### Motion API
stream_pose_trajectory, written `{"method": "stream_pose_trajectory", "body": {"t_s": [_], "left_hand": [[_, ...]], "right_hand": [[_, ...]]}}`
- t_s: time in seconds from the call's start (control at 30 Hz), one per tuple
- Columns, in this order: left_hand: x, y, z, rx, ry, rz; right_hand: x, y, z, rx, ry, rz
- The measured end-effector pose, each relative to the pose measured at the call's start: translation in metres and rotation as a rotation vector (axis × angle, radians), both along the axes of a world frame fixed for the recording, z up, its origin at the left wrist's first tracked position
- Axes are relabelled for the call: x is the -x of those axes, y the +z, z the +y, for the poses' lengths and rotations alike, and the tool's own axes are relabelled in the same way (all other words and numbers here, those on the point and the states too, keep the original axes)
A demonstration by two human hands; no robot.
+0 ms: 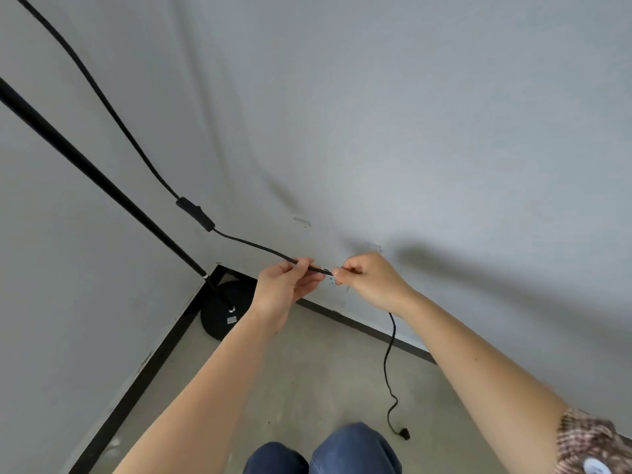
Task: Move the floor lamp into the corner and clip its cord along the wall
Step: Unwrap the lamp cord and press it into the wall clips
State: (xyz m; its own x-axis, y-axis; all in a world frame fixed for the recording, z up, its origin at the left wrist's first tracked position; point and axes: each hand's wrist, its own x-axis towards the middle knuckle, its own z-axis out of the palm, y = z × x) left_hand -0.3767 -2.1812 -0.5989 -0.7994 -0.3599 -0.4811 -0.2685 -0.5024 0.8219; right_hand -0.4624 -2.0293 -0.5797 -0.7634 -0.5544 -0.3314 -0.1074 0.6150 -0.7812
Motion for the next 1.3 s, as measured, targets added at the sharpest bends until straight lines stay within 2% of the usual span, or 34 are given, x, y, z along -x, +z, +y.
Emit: {"method": "stream_pose_trajectory", "body": {"t_s": [0.07, 0.17, 0.27, 0.43, 0.63, 0.77, 0.97, 1.3], "left_hand": [[0.009, -0.039, 0.001, 0.029, 0.050, 0.037], [0.018, -0.052, -0.008, 0.109, 0.151, 0.080], [0.033, -0.088, -0.018, 0.194, 0.244, 0.144], [0.060, -0.120, -0.043, 0.204, 0.366, 0.230], [0.075, -0.137, -0.051, 0.167, 0.140, 0.255], [0.080, -0.136, -0.053, 0.141, 0.110, 0.267], [0.095, -0.123, -0.057, 0.073, 0.236, 0.315], [0.109, -0.112, -0.053, -0.130, 0.319, 0.321]], "right_hand": [[0.007, -0.037, 0.002, 0.024, 0.015, -0.030], [0.016, -0.045, 0.005, 0.075, 0.015, -0.203], [0.032, -0.085, 0.015, 0.130, 0.007, -0.231], [0.045, -0.122, 0.024, 0.246, -0.038, -0.172], [0.047, -0.123, 0.005, 0.270, -0.112, -0.023], [0.044, -0.112, -0.004, 0.222, -0.129, 0.054], [0.046, -0.090, -0.001, 0.265, -0.172, 0.076], [0.045, -0.064, -0.011, 0.418, -0.301, 0.271]]}}
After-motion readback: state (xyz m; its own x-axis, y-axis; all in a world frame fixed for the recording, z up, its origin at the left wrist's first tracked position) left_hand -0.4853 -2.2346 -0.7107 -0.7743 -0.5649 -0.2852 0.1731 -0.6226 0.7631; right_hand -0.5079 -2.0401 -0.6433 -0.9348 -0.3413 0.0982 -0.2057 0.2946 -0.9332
